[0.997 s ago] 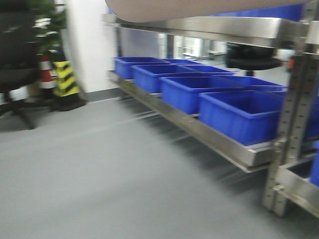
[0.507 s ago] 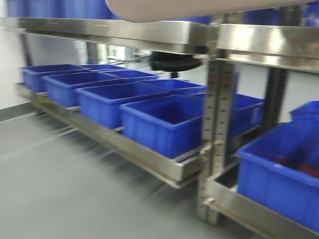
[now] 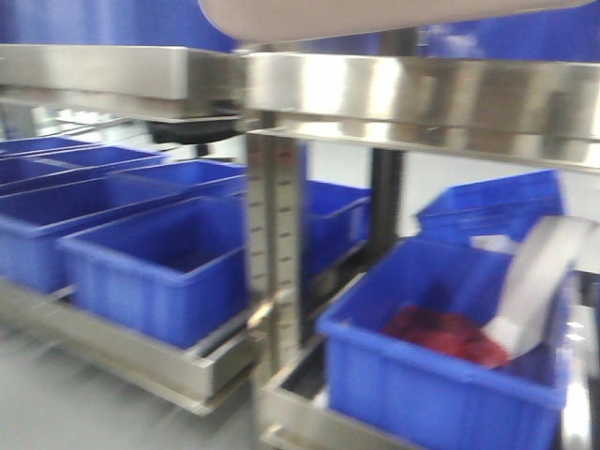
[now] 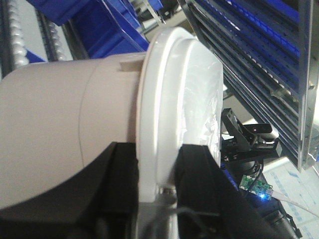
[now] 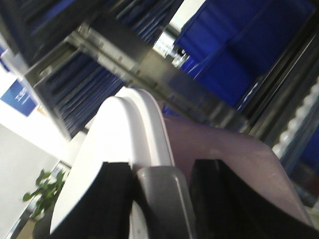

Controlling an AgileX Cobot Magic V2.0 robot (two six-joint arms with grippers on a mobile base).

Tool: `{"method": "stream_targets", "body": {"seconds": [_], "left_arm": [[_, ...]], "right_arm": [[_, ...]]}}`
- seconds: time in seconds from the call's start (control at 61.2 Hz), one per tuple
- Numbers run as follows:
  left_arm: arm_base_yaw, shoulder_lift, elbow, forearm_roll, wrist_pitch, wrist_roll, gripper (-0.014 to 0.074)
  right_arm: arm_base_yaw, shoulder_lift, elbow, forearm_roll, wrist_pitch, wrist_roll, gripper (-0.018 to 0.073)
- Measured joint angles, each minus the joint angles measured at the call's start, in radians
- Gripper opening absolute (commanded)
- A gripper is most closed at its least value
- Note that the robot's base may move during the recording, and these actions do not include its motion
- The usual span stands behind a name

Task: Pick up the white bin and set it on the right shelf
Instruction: 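Hold the bin while the base turns toward the steel shelf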

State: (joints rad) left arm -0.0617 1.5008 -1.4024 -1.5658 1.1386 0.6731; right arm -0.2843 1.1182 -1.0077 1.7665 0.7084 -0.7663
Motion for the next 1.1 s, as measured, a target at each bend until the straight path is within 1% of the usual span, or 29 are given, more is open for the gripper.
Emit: {"method": "stream_targets", "body": {"seconds": [1.096], "left_arm": [[0.0, 0.0, 0.0, 0.0, 0.004, 0.0, -0.0126]], "right_arm": [[0.0, 0.0, 0.0, 0.0, -0.002, 0.0, 0.0059]]}}
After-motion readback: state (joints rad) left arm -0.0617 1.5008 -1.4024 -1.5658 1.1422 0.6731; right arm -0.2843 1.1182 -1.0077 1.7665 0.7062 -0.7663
